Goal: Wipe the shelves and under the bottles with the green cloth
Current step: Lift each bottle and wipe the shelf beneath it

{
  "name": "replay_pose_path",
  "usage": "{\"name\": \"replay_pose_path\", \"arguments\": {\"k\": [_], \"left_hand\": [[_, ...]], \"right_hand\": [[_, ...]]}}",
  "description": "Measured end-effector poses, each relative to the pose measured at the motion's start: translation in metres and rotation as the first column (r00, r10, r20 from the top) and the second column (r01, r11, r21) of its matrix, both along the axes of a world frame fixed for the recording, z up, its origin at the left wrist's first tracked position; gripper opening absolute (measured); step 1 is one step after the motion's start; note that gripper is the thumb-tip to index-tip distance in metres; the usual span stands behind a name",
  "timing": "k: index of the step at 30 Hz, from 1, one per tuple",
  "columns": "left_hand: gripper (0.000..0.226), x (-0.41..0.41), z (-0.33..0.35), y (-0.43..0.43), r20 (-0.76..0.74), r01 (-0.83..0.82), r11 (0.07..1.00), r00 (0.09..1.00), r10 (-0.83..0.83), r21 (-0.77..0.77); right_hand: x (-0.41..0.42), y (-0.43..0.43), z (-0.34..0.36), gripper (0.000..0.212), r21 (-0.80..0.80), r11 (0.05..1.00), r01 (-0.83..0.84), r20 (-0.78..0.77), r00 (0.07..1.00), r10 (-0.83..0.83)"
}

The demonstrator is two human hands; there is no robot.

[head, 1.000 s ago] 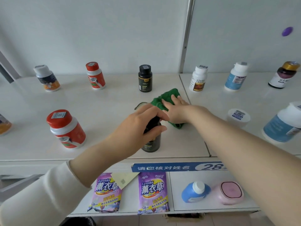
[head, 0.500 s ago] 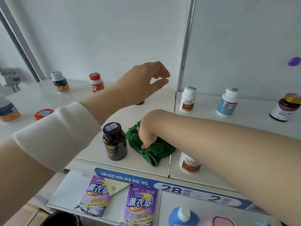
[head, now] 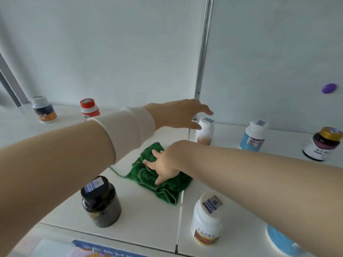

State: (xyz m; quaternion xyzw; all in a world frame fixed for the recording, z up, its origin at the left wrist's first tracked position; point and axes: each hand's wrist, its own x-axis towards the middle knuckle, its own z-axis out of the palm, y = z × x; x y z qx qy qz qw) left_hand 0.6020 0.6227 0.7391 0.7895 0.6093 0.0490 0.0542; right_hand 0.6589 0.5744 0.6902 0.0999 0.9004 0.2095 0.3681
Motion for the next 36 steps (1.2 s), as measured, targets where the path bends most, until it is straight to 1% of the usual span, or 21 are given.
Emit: {"name": "replay_pose_path", "arguments": {"k": [1, 2, 3, 4, 6, 8, 10, 12, 13, 16, 19, 21, 25, 29, 32, 34, 36], "left_hand": [[0.054, 0.001, -0.002, 0.009, 0.009, 0.018, 1.000, 1.000, -0.018, -0.015], [0.055, 0.003, -0.004, 0.016, 0.021, 0.034, 0.999, 0.999, -0.033, -0.028], [0.055, 0.004, -0.007, 0.023, 0.035, 0.049, 0.998, 0.998, -0.047, -0.037], [0.055, 0.004, -0.009, 0.029, 0.047, 0.062, 0.997, 0.997, -0.061, -0.041], [0.052, 0.003, -0.014, 0.037, 0.055, 0.082, 0.995, 0.995, -0.080, -0.048], [0.047, -0.001, -0.018, 0.042, 0.068, 0.095, 0.994, 0.994, -0.091, -0.056], [0.043, -0.004, -0.020, 0.044, 0.111, 0.106, 0.993, 0.989, -0.100, -0.059], [0.040, -0.006, -0.022, 0.044, 0.158, 0.108, 0.993, 0.983, -0.098, -0.056], [0.040, -0.006, -0.023, 0.045, 0.174, 0.106, 0.993, 0.980, -0.096, -0.053], [0.039, -0.004, -0.025, 0.049, 0.191, 0.108, 0.993, 0.977, -0.096, -0.050], [0.040, -0.004, -0.023, 0.052, 0.196, 0.102, 0.993, 0.977, -0.088, -0.059], [0.040, -0.003, -0.023, 0.052, 0.200, 0.095, 0.994, 0.976, -0.080, -0.062], [0.040, -0.002, -0.022, 0.051, 0.188, 0.080, 0.996, 0.980, -0.073, -0.034], [0.039, -0.006, -0.013, 0.053, 0.203, 0.035, 0.999, 0.978, -0.036, 0.008], [0.039, -0.013, -0.003, 0.056, 0.206, -0.020, 0.998, 0.978, 0.009, 0.053], [0.040, -0.018, 0.004, 0.059, 0.201, -0.055, 0.995, 0.979, 0.038, 0.079], [0.041, -0.022, 0.009, 0.061, 0.184, -0.082, 0.992, 0.981, 0.063, 0.097]], "right_hand": [[0.003, 0.011, -0.001, 0.065, -0.103, 0.991, 0.084, -0.069, 0.993, -0.091], [0.008, 0.020, -0.001, 0.066, -0.238, 0.959, 0.153, -0.142, 0.971, -0.190], [0.014, 0.028, 0.000, 0.067, -0.353, 0.917, 0.183, -0.192, 0.945, -0.263], [0.019, 0.033, 0.001, 0.067, -0.416, 0.889, 0.191, -0.216, 0.929, -0.300], [0.031, 0.044, -0.001, 0.065, -0.446, 0.876, 0.184, -0.223, 0.925, -0.308], [0.043, 0.053, -0.004, 0.067, -0.420, 0.887, 0.193, -0.178, 0.941, -0.289], [0.052, 0.058, -0.004, 0.065, -0.495, 0.841, 0.218, -0.153, 0.931, -0.331], [0.054, 0.059, -0.008, 0.063, -0.594, 0.774, 0.218, -0.190, 0.897, -0.399], [0.054, 0.057, -0.013, 0.063, -0.622, 0.757, 0.202, -0.217, 0.884, -0.414], [0.047, 0.056, -0.032, 0.066, -0.605, 0.786, 0.127, -0.299, 0.879, -0.372], [0.050, 0.060, -0.039, 0.062, -0.595, 0.794, 0.126, -0.328, 0.863, -0.384], [0.062, 0.060, -0.039, 0.060, -0.603, 0.786, 0.140, -0.310, 0.866, -0.393], [0.092, 0.053, -0.035, 0.060, -0.632, 0.765, 0.122, -0.216, 0.921, -0.325], [0.087, 0.064, -0.035, 0.061, -0.615, 0.784, 0.080, -0.266, 0.915, -0.303], [0.065, 0.091, -0.037, 0.061, -0.558, 0.820, 0.129, -0.329, 0.873, -0.361], [0.048, 0.115, -0.042, 0.059, -0.533, 0.822, 0.200, -0.388, 0.806, -0.448], [0.030, 0.134, -0.046, 0.058, -0.530, 0.803, 0.273, -0.432, 0.728, -0.533]]}}
